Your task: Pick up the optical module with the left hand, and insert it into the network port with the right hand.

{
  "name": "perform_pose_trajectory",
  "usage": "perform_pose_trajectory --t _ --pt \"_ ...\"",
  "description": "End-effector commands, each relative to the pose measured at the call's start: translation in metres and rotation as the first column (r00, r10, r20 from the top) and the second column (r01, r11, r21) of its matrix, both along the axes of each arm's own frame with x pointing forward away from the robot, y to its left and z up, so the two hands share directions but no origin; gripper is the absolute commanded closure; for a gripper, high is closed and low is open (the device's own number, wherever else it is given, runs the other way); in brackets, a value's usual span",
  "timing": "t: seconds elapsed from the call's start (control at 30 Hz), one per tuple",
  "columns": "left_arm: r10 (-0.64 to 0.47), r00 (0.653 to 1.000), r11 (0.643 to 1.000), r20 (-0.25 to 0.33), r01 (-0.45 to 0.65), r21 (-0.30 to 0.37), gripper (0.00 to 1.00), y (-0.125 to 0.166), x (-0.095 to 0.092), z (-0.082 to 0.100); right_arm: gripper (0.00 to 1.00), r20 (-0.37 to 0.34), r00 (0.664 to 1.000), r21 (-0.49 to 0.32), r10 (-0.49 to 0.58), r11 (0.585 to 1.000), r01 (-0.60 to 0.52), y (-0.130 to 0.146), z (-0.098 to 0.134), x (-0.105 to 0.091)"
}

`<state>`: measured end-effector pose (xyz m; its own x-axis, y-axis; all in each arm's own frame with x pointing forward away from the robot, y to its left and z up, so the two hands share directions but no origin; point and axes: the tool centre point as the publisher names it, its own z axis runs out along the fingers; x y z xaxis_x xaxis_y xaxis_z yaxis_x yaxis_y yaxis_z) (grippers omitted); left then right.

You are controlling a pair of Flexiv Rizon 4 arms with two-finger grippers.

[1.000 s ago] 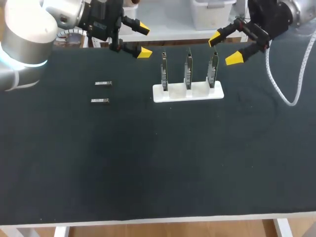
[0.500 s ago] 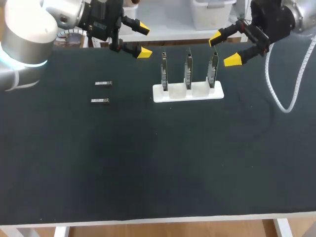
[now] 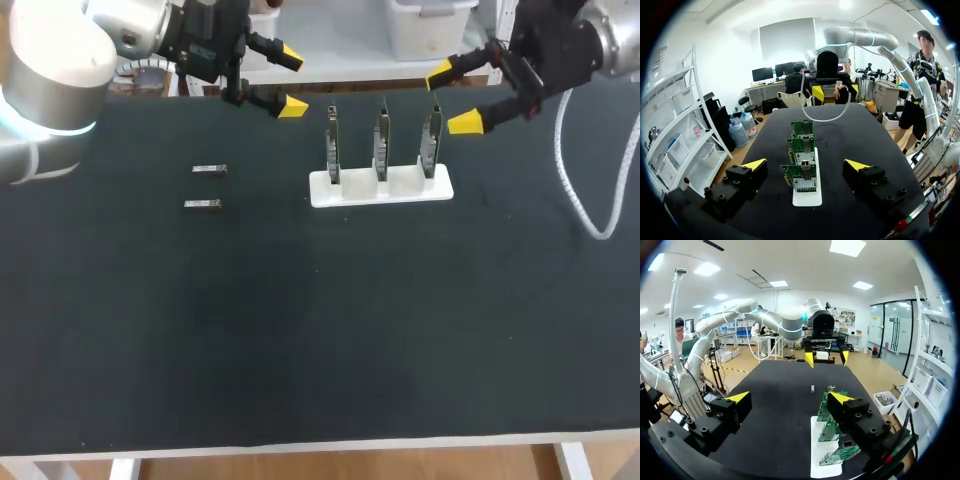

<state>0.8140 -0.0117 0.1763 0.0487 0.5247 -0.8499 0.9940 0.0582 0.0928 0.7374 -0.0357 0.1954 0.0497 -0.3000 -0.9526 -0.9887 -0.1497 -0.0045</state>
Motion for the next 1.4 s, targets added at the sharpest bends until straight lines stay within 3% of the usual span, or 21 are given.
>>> perform_pose_trajectory --t 0.03,1.4 --pt "0.004 1.0 1.0 0.001 -0.004 0.002 0.0 0.0 -0.001 0.0 0.0 0.066 0.976 0.016 -0.21 0.978 0.209 0.003 -0.001 -0.006" --pt "0.004 1.0 1.0 0.001 -0.004 0.002 0.0 0.0 -0.001 0.0 0.0 0.025 0.997 -0.085 -0.078 0.993 0.08 0.013 -0.007 0.032"
